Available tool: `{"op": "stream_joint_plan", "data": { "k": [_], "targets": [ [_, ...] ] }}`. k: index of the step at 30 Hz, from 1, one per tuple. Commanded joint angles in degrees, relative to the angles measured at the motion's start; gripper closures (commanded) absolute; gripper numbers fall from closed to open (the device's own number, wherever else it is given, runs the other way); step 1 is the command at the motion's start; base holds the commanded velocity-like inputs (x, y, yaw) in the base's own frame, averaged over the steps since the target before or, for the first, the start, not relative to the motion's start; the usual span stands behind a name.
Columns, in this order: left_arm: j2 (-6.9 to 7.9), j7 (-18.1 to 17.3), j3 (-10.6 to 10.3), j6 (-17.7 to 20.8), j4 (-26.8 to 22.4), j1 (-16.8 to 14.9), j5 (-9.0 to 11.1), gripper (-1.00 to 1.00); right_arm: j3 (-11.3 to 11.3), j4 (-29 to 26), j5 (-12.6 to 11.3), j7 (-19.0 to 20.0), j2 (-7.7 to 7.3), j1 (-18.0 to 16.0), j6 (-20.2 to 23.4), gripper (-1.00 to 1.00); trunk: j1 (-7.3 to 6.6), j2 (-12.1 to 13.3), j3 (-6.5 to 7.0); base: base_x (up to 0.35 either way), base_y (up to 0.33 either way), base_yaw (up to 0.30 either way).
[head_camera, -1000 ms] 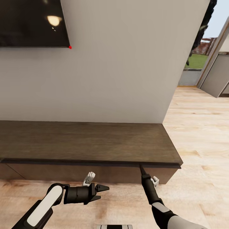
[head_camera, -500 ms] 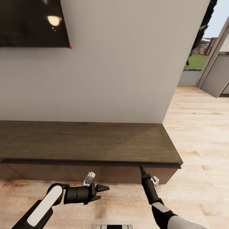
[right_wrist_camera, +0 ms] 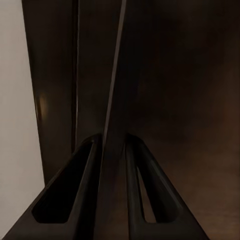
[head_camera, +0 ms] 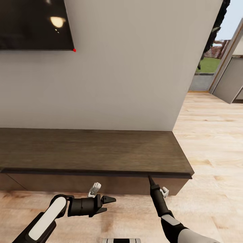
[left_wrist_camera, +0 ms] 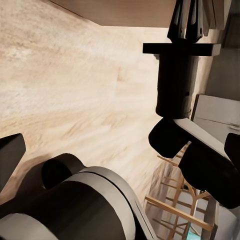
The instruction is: Place each of the two pumpkins and all three candles from the living room inside a cabinet in the living room (use any cabinet), then make sure every cabinet is closed, and position the cauldron so it is next to a table in the living room.
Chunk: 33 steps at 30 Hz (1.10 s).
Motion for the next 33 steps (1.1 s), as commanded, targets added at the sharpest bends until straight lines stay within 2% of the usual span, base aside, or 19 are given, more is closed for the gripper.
{"op": "stream_joint_plan", "data": {
  "k": [1, 8, 24, 33],
  "targets": [
    [0.03, 0.0, -0.07, 0.07, -0.05, -0.04, 0.05, -1.0, 0.44, 0.25, -0.51, -1.79, -0.01, 0.01, -0.22, 1.0, 0.0, -0.01, -0.06, -0.032, 0.0, 0.0],
    [0.04, 0.0, -0.08, 0.07, -0.08, -0.04, 0.05, -1.0, 0.44, 0.17, -0.58, -1.85, -0.01, 0.01, -0.1, 1.0, 0.0, -0.01, -0.06, -0.108, 0.0, 0.0],
    [0.08, 0.0, -0.08, 0.07, -0.08, -0.04, 0.01, -1.0, 0.44, 0.13, -0.49, -1.27, -0.01, 0.01, 0.13, 1.0, 0.0, -0.01, -0.06, -0.005, 0.0, 0.0],
    [0.02, 0.0, -0.08, 0.07, -0.08, -0.04, -0.01, -1.0, 0.44, 0.14, -0.49, -1.76, -0.1, 0.01, 0.61, 1.0, 0.0, -0.01, -0.06, -0.118, 0.0, 0.0]
  ]
}}
